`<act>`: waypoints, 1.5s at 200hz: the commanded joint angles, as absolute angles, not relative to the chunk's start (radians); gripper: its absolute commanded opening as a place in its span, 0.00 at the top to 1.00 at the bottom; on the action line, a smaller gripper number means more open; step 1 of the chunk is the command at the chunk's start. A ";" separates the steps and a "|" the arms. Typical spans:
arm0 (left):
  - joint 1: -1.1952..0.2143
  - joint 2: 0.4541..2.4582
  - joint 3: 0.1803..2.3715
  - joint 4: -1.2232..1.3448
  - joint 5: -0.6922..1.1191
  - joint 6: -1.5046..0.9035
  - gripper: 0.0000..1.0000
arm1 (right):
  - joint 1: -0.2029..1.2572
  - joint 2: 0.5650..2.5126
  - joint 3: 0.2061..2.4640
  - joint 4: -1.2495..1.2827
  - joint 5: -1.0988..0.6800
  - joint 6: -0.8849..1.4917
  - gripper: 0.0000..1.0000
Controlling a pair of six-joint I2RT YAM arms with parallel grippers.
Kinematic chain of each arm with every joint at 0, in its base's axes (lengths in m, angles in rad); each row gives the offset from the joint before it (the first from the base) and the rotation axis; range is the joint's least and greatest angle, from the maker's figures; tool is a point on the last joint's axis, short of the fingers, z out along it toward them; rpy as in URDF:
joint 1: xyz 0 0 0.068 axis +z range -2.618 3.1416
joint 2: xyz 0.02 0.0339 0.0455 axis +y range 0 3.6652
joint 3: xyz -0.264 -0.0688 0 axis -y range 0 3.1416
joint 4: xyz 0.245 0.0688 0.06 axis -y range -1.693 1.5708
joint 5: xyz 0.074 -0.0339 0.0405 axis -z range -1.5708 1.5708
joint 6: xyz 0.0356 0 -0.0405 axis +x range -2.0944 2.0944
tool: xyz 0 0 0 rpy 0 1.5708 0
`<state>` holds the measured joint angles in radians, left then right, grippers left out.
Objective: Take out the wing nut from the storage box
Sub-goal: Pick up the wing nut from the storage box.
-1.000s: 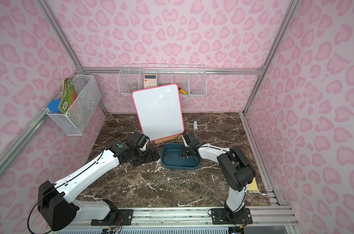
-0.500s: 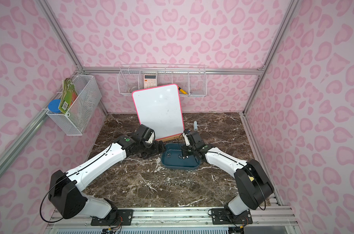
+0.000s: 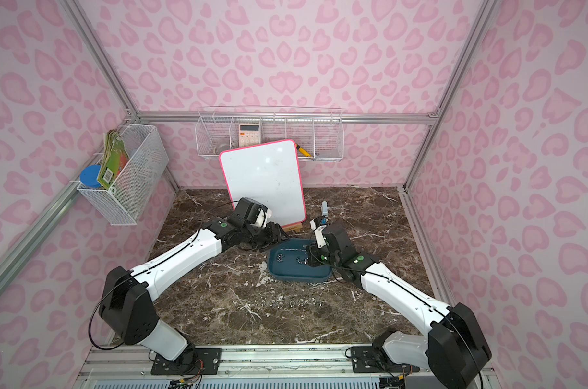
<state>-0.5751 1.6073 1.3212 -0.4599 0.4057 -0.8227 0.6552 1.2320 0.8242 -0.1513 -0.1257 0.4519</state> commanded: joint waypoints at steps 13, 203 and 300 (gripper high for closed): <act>-0.584 1.617 1.322 -0.373 0.491 -0.838 0.49 | 0.656 1.218 0.818 -0.114 -0.157 0.484 0.97; -0.619 1.667 1.322 -0.320 0.568 -0.864 0.80 | 0.660 1.244 0.839 -0.038 -0.256 0.511 0.97; -0.622 1.664 1.319 -0.320 0.569 -0.861 1.00 | 0.659 1.253 0.839 -0.025 -0.245 0.518 0.80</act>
<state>-0.6201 1.6703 1.3186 -0.3214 0.5568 -0.8646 0.6571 1.2510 0.8333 -0.0734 -0.2451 0.5198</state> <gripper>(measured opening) 0.081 0.080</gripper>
